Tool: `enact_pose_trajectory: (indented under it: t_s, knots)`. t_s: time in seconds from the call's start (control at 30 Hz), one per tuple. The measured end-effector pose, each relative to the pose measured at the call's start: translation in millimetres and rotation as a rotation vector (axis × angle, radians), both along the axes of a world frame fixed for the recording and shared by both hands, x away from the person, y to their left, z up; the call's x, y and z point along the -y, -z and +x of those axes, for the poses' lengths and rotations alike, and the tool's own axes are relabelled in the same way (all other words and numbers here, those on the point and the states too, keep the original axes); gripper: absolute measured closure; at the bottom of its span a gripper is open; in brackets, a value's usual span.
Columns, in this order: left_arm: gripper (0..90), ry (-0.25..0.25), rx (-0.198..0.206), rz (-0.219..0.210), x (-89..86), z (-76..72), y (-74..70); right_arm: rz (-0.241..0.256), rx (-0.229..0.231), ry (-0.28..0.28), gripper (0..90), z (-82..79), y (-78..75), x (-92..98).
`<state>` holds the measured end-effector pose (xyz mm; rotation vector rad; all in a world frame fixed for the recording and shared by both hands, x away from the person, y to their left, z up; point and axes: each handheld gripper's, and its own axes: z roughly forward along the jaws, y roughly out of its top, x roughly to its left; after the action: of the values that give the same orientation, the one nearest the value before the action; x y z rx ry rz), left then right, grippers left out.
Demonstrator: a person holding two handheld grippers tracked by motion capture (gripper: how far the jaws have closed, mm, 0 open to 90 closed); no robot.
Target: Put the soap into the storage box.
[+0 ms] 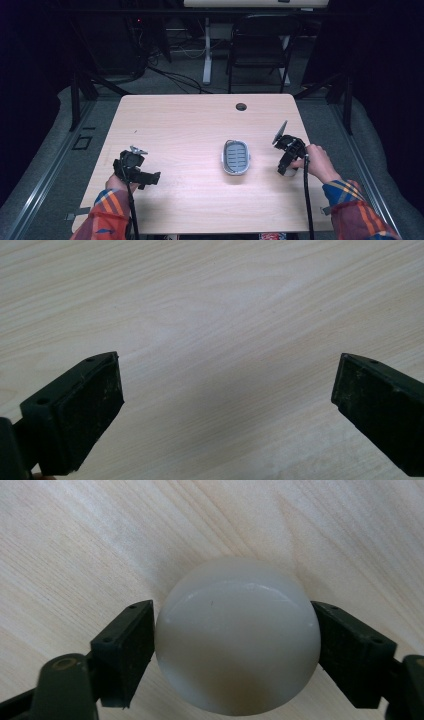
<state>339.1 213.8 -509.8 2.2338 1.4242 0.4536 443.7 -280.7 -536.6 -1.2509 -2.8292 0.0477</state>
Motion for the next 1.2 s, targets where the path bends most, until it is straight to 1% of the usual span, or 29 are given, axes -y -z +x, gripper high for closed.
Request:
enact_pose_trajectory:
  t_s: [0.03,0.23,0.33,0.37,0.4,0.47,0.6,0.63,0.67,0.7,0.73,0.77,0.8,0.83,0.93,0.97,1.0,1.03,1.1,1.13,1.2]
  knots:
    - [0.2,0.001,0.0,0.001,0.1,0.0,0.0,-0.008,0.003,0.004,23.1,-0.1,0.3,-0.3]
    - [0.2,0.0,0.0,0.002,0.1,0.0,0.0,-0.01,0.005,0.006,23.7,0.1,0.4,-0.4]
    - [0.1,-0.001,0.0,0.001,0.0,-0.1,-0.1,-0.019,0.004,0.002,24.0,-0.1,-0.7,-0.9]
    - [0.2,0.0,0.001,0.002,0.2,-0.1,-0.1,-0.018,0.0,0.0,24.1,0.1,-1.7,-0.6]
    - [0.2,0.0,0.001,0.002,0.2,-0.1,-0.1,-0.004,0.011,0.016,24.1,-0.9,-0.7,-0.4]
    - [0.1,0.0,0.001,0.003,0.1,-0.1,-0.2,-0.011,0.002,0.006,24.1,0.2,-3.3,0.2]
    - [0.1,-0.001,0.0,0.003,0.0,-0.2,-0.3,-0.007,0.013,0.004,24.2,1.0,-7.6,-0.5]
    - [0.2,-0.003,-0.001,0.003,0.1,-0.2,-0.1,-0.006,0.022,0.001,24.2,1.1,-10.7,-1.7]
    - [0.2,-0.001,-0.001,0.003,0.2,-0.1,-0.1,-0.01,0.019,-0.004,24.2,1.4,-12.4,-2.2]
    - [0.2,-0.002,0.0,0.003,0.3,-0.1,-0.1,0.002,0.032,0.006,24.2,0.1,-13.0,-3.2]
    - [0.2,-0.002,0.0,0.003,0.3,-0.1,-0.1,0.004,0.031,0.003,24.2,0.0,-14.0,-3.7]
    - [0.2,-0.003,-0.001,0.003,0.2,-0.3,-0.1,-0.006,0.023,-0.012,24.2,0.3,-16.5,-4.5]
    - [0.2,-0.003,-0.001,0.003,0.2,-0.3,-0.1,-0.006,0.023,-0.012,24.2,0.3,-16.5,-4.5]
    - [0.2,-0.004,-0.001,0.003,0.2,-0.3,-0.2,-0.013,0.022,-0.024,24.2,0.0,-19.3,-6.3]
    - [0.2,-0.002,-0.001,0.005,0.2,-0.1,-0.2,-0.01,0.026,-0.025,24.2,-0.4,-20.5,-7.2]
    - [0.2,-0.003,0.0,0.004,0.3,-0.1,-0.2,0.008,0.036,-0.014,24.3,-1.7,-21.8,-8.1]
    - [0.2,-0.003,-0.001,0.005,0.1,-0.3,-0.4,0.005,0.036,-0.022,24.2,-1.3,-23.2,-8.1]
    - [0.2,-0.005,-0.001,0.003,0.1,-0.4,-0.3,0.014,0.047,-0.016,24.2,-2.1,-23.8,-8.4]
    - [0.2,-0.004,-0.001,0.005,0.1,-0.3,-0.3,0.006,0.046,-0.026,24.3,-1.7,-25.8,-9.0]
    - [0.2,-0.004,-0.001,0.005,0.2,-0.3,-0.4,0.01,0.054,-0.023,24.2,-2.3,-25.6,-9.5]
    - [0.2,-0.005,0.0,0.005,0.1,-0.4,-0.4,0.004,0.05,-0.03,24.3,-2.1,-26.9,-10.5]
